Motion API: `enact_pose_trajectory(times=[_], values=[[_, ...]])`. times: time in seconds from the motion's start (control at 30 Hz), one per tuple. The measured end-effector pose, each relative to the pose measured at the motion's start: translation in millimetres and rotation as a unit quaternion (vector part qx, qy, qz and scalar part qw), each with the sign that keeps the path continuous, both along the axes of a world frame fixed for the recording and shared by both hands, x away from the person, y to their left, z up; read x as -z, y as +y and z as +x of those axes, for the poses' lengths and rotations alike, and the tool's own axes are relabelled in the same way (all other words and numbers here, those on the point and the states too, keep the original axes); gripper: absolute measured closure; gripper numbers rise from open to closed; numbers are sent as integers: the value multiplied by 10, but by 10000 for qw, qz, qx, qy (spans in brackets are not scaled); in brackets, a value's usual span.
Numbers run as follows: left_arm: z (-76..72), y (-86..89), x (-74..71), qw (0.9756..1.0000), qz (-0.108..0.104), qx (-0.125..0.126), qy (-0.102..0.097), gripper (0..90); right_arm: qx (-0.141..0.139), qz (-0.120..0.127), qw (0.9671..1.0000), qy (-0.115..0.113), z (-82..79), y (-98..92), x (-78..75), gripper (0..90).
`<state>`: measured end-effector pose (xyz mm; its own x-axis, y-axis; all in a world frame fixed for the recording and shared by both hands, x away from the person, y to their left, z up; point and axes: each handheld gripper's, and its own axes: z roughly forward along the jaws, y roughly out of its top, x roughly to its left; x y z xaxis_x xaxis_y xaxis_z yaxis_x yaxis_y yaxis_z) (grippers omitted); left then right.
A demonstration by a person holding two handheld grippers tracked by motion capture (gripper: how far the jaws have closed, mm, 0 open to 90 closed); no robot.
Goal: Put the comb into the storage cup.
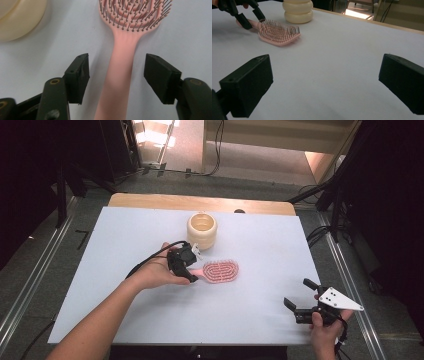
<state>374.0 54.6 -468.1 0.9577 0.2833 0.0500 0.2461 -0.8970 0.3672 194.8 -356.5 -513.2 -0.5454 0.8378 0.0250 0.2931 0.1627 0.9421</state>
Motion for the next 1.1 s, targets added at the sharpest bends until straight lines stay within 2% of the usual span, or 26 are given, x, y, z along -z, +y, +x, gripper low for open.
enact_pose_trajectory(times=[0.17,0.2,0.43,0.67,0.8,0.9,0.97,1.1], values=[[8,-46,3,10000,75,35,8,445,2,22,10000,14,-2,-1,0,0],[14,-58,5,9999,154,56,10,480,-4,17,10000,7,-1,0,0,0],[16,-103,38,9996,269,79,-7,538,5,23,10000,10,-1,-2,0,0],[27,-110,62,9992,367,141,47,573,4,23,10000,11,-1,-2,0,0],[38,-115,71,9991,360,69,205,591,6,25,10000,12,-1,-2,0,0],[36,-123,70,9989,413,105,180,603,6,8,10000,8,1,-2,0,0],[51,-130,74,9989,395,54,251,603,8,9,10000,6,1,-2,0,0],[61,-152,69,9983,502,51,282,607,6,-6,10000,1,4,-1,0,0]])
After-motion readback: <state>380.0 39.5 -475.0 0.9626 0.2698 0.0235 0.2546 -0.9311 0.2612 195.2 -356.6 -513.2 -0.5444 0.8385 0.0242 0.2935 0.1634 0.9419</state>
